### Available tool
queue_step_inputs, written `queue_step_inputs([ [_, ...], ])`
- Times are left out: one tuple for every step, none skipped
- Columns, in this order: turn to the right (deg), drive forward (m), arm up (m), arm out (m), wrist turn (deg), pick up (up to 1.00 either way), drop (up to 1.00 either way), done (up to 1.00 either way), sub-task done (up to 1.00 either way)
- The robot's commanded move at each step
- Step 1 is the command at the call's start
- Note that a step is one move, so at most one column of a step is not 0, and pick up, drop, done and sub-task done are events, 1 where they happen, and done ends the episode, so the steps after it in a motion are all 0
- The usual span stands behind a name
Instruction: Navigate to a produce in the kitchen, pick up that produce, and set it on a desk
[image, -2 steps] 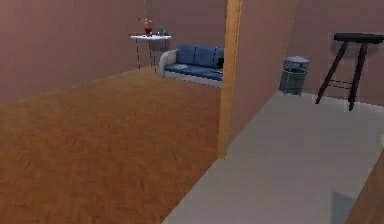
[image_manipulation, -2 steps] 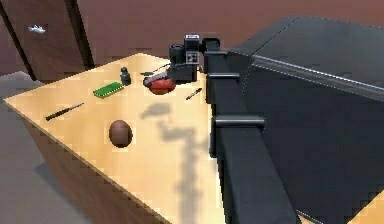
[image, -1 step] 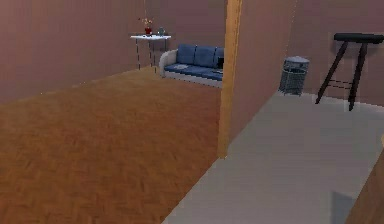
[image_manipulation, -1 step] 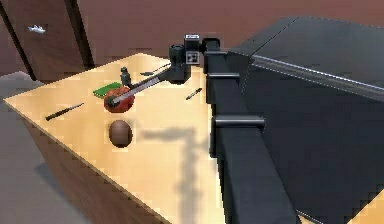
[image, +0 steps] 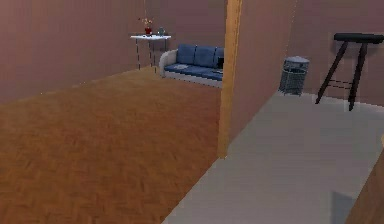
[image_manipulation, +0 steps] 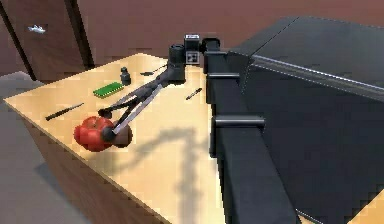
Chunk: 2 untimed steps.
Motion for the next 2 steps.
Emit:
queue_step_inputs([
  [0.0,0.0,0.0,0.0,-15.0,0.0,0.0,0.0,0.0],
  [0.0,0.0,0.0,-0.4,0.0,0.0,0.0,0.0,0.0],
])
